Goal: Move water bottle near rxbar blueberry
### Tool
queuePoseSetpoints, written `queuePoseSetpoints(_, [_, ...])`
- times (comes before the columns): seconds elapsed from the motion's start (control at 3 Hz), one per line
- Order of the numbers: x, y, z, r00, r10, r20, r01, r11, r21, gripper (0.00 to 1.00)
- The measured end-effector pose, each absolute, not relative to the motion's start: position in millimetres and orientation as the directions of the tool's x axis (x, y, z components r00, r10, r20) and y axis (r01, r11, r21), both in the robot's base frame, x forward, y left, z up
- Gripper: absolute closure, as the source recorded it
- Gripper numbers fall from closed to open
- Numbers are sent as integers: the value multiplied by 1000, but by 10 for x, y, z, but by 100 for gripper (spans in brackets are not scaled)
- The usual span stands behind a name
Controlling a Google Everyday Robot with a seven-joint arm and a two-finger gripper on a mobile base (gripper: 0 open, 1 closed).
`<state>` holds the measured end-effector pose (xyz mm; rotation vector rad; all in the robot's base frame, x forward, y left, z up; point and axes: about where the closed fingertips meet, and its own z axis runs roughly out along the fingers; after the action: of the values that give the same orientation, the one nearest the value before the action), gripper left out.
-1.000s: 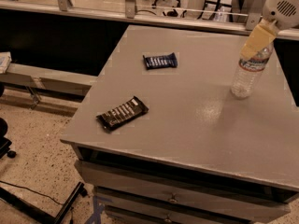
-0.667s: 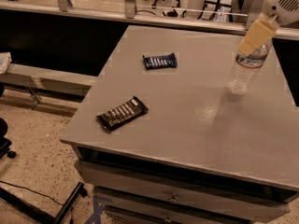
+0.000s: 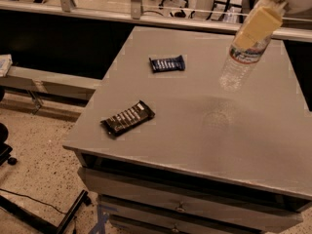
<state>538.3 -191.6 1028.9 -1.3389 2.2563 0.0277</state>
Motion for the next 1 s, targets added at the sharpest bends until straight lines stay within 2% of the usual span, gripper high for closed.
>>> queuePoseSetpoints(1.0, [5177, -883, 10516, -134, -875, -465, -920, 284, -269, 100])
